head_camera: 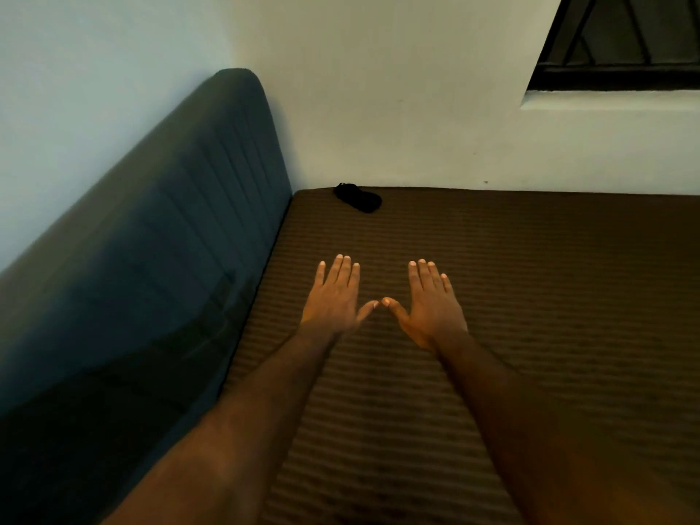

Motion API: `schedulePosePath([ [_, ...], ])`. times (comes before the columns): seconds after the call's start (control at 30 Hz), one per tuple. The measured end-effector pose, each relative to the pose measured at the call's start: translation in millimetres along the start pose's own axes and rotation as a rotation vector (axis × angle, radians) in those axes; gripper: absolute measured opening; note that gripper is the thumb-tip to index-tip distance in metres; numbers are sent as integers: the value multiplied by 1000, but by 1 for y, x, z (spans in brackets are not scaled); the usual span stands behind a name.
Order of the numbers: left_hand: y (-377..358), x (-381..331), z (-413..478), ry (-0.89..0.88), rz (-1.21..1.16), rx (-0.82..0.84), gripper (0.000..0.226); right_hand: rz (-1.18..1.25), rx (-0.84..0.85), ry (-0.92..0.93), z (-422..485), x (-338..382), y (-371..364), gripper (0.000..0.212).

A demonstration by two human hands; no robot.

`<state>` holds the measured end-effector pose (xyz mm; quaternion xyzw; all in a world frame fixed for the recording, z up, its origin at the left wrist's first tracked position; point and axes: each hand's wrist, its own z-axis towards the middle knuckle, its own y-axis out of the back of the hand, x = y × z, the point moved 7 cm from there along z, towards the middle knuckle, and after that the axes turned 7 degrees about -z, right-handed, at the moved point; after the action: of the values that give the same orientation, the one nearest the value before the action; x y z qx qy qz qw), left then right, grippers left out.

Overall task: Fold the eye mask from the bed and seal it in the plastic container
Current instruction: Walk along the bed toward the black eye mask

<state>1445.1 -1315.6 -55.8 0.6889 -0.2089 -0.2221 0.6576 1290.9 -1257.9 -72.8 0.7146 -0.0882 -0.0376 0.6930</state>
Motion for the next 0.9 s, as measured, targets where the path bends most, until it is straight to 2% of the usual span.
schedulePosePath([
  [0.3,-32,41,37,-40,-51,40,85,-37,7,-31,29,31,-22,94],
  [0.6,12,45,50,-68,-88,-60,86,-33,73,13,64,19,5,88],
  [0.73,18,45,75,14,-191,-83,90,-30,55,50,117,5,18,87],
  [0.9,-37,61,122,167,-257,-54,91,-91,115,139,188,-8,-25,87],
])
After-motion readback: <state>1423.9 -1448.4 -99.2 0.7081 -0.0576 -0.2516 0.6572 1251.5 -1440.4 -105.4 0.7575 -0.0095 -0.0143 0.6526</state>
